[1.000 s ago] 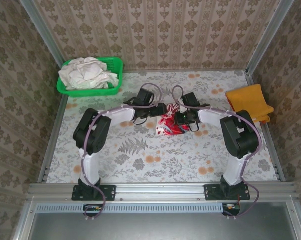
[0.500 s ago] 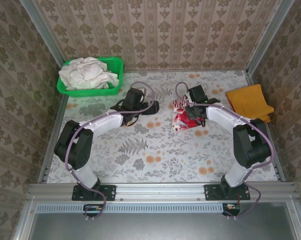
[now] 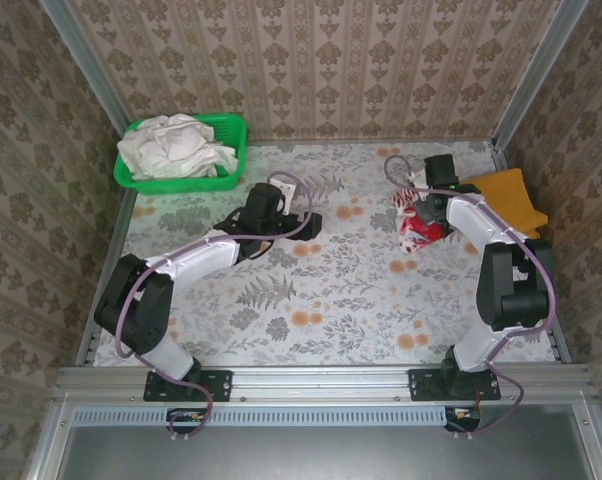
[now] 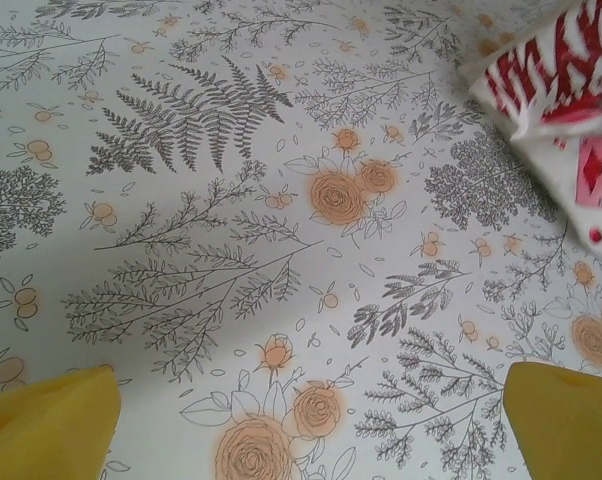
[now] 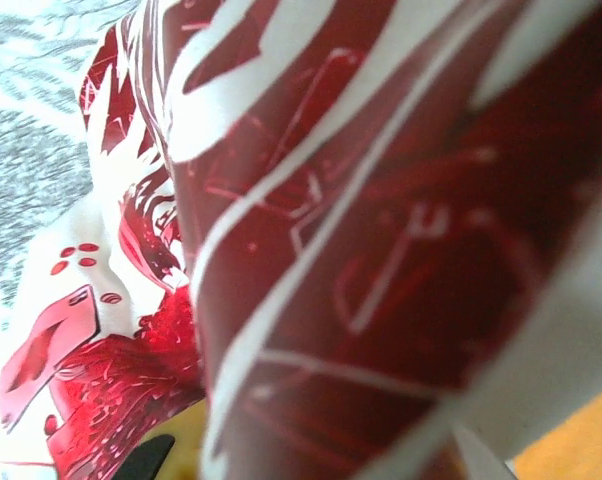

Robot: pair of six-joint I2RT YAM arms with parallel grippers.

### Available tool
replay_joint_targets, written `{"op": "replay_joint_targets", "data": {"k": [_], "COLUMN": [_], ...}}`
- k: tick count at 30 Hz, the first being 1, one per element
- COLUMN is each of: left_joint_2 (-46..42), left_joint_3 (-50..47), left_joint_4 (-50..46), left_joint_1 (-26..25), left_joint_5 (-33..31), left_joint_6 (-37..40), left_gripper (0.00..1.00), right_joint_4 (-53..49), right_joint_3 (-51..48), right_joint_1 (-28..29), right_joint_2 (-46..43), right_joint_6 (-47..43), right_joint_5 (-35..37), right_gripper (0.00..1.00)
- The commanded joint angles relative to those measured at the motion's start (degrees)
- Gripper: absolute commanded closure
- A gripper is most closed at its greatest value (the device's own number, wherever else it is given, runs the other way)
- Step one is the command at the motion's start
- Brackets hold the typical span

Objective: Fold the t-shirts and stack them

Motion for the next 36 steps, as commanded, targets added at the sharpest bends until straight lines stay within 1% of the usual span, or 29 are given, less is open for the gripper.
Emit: {"op": "replay_joint_targets", "data": {"k": [1,5,12,14,22,26,31,36], "left_joint_2": [-1.70,-1.85,-1.41,-1.43,-1.58,-1.70,-1.51,-1.00], "left_joint_3": [-1.59,-1.69,-1.01,-1.42,-2.84,-2.77,-2.69,-2.72], "left_joint_4": [0.54,0.37,0.52,0.88,1.75,1.64,1.79,2.12], "left_joint_1": [-0.03,-0.09,0.18,0.25,0.96,1.44,1.91,2.21], "left_joint_5": [0.62,0.73,0.55,0.44,0.70,1.05,1.22,1.80], "left_joint_6": [3.00,3.84,4.57,4.66,4.67,4.75,4.53,4.06], "left_gripper": [0.00,0.00,0.00,0.00,0.00,0.00,0.00,0.00], "right_joint_4": [-1.89,-3.11,-5.21,-7.52,-8.75,-10.95,-14.47,-16.08], "right_joint_3": [3.67,6.13,11.79,13.48,17.09,20.01,20.09,19.91], "right_joint_1": [-2.62,-4.96,-7.19,-7.80,-9.83,-10.88,-11.43,-11.40], "right_joint_2": [0.49,0.70,1.13,1.26,2.87,4.64,5.36,7.30], "right_joint_6": [-5.52,-8.01,-12.17,-13.50,-15.31,-15.65,-17.07,-18.41], "right_joint_5": [0.44,0.05,-0.59,-0.52,-1.65,-1.08,-4.51,-4.60], "right_gripper": [1.00,1.00,1.00,1.00,1.00,1.00,1.00,1.00]}}
